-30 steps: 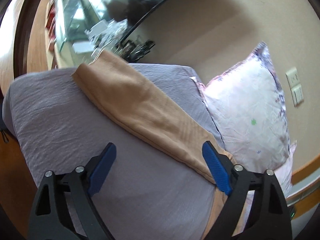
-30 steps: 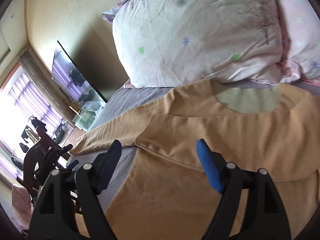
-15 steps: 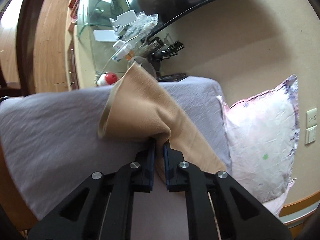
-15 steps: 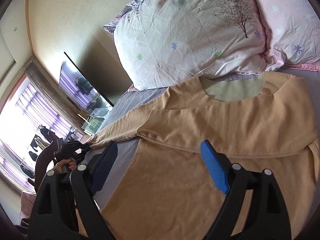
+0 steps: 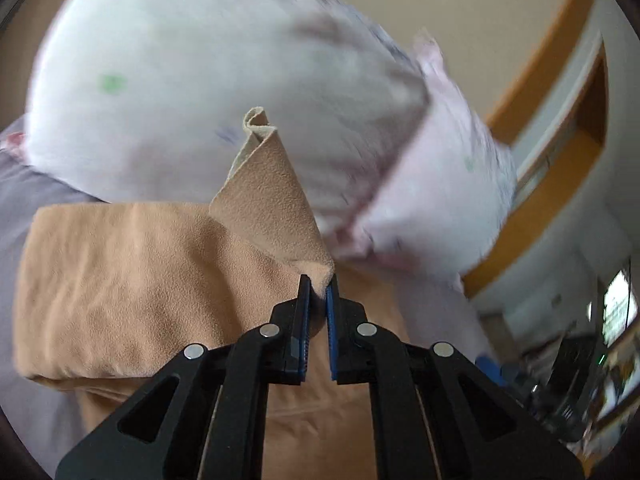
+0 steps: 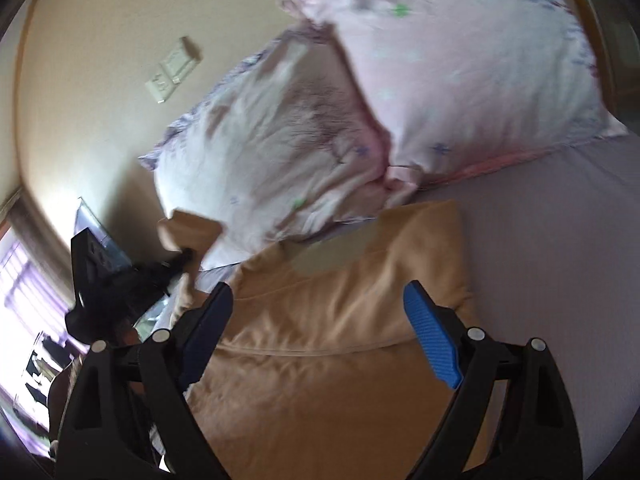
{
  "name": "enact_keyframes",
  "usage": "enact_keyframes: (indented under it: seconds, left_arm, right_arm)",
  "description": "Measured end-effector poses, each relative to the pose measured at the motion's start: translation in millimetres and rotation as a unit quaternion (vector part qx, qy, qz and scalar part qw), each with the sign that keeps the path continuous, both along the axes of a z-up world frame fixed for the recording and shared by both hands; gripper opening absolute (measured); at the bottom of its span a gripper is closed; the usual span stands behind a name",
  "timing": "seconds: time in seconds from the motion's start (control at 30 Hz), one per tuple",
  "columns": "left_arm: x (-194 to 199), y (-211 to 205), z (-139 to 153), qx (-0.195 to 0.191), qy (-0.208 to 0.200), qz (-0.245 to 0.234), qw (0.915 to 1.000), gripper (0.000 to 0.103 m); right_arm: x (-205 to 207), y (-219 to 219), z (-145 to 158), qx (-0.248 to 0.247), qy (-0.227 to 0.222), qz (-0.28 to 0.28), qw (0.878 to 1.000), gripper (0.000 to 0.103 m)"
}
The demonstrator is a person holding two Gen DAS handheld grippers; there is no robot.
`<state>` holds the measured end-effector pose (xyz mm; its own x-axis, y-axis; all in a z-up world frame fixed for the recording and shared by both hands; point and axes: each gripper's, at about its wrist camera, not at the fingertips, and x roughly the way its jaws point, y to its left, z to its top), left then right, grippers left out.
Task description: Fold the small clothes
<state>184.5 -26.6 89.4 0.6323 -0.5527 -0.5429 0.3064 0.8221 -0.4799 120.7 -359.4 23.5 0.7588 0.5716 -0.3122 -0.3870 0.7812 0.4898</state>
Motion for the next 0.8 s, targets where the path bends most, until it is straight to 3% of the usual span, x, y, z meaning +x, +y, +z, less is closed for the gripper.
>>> enact_keyframes:
  seconds: [0.07,0.1,0.17,0.23,0.27,0.33,0.37,0.47,0.57,0.7,0.8]
  left_arm:
    - [-1,-71,-33,0.074,0.039,-0.078,0.9934,0.008]
    - [-4,-99,-49,0.095,0.055,-0.044,0.993,0.008]
    - [-26,-126,-62,0.116,0.058,-0.098,0.9866,0.008]
    - [-48,-127,-56,0.13,0.042,-0.115,0.9839,0.008]
    - [-57,-119,-50,0.124,0.033,-0.118,0.9846,0.014]
    - [-72,-85,-31,0.111,0.005,-0.096,0.9891,0.047]
    - [-74,-69,-23,0.118,-0.013,-0.062,0.991,0.07]
    - [-67,-16,-13,0.172,-0.044,0.038,0.9834,0.074]
    - [-44,27,-24,0.193,-0.006,0.101,0.976,0.074]
    - [-30,53,-51,0.193,0.047,0.119,0.9728,0.073]
    - [-35,58,-67,0.191,0.064,0.117,0.9725,0.073]
  right_arm:
    - [14,-15,-12,0.008,0.035,-0.012,0.999,0.087]
    - [19,-20,-18,0.012,0.05,-0.013,0.999,0.087]
    - [31,-31,-28,0.026,0.084,-0.009,0.996,0.086]
    - [37,-35,-34,0.028,0.096,-0.001,0.995,0.079]
    - [41,-32,-36,0.026,0.101,0.005,0.995,0.072]
    - [51,-25,-40,0.016,0.113,0.016,0.993,0.06]
    - [58,-20,-43,0.003,0.122,0.016,0.992,0.053]
    - [75,-3,-51,-0.03,0.138,-0.001,0.99,0.047]
    - [92,9,-56,-0.064,0.146,-0.018,0.987,0.043]
    - [111,19,-64,-0.11,0.154,-0.037,0.981,0.035]
    - [109,26,-69,-0.16,0.14,-0.045,0.976,0.014]
